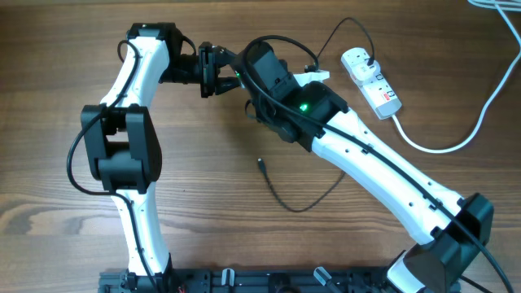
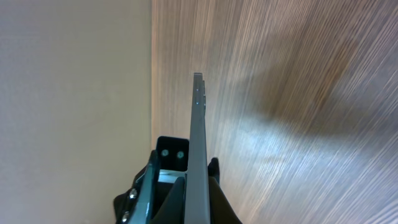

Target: Plug charger to phone and switch on socket

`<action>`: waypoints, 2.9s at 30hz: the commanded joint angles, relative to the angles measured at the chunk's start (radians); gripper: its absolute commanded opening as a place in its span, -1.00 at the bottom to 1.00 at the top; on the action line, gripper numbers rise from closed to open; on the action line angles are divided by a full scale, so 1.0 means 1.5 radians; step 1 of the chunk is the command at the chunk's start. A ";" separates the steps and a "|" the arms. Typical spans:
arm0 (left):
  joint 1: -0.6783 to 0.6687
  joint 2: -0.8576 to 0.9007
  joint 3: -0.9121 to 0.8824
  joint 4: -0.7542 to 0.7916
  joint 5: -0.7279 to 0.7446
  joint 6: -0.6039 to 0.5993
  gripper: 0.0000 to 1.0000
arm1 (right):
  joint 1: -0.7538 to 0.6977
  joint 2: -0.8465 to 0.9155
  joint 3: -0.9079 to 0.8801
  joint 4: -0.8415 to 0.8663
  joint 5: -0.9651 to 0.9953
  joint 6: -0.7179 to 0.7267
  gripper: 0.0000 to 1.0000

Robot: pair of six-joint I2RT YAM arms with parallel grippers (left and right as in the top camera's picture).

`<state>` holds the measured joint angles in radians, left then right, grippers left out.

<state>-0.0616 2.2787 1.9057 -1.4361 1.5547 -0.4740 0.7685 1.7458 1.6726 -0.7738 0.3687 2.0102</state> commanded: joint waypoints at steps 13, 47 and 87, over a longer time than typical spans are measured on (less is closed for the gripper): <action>-0.001 -0.028 0.001 -0.001 0.015 -0.007 -0.29 | 0.002 -0.027 0.016 0.017 -0.008 0.041 -0.91; -0.001 -0.028 0.001 0.040 0.015 -0.006 -0.92 | 0.002 -0.054 0.016 0.038 0.007 -0.197 0.43; 0.171 -0.265 -0.001 0.137 -0.811 0.026 -0.92 | 0.001 0.160 -0.082 -0.198 -0.304 -1.131 0.09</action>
<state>0.1707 1.8847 1.9026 -1.2228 0.3630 -0.4107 0.7330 1.9060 1.5581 -1.0687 -0.0582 0.3500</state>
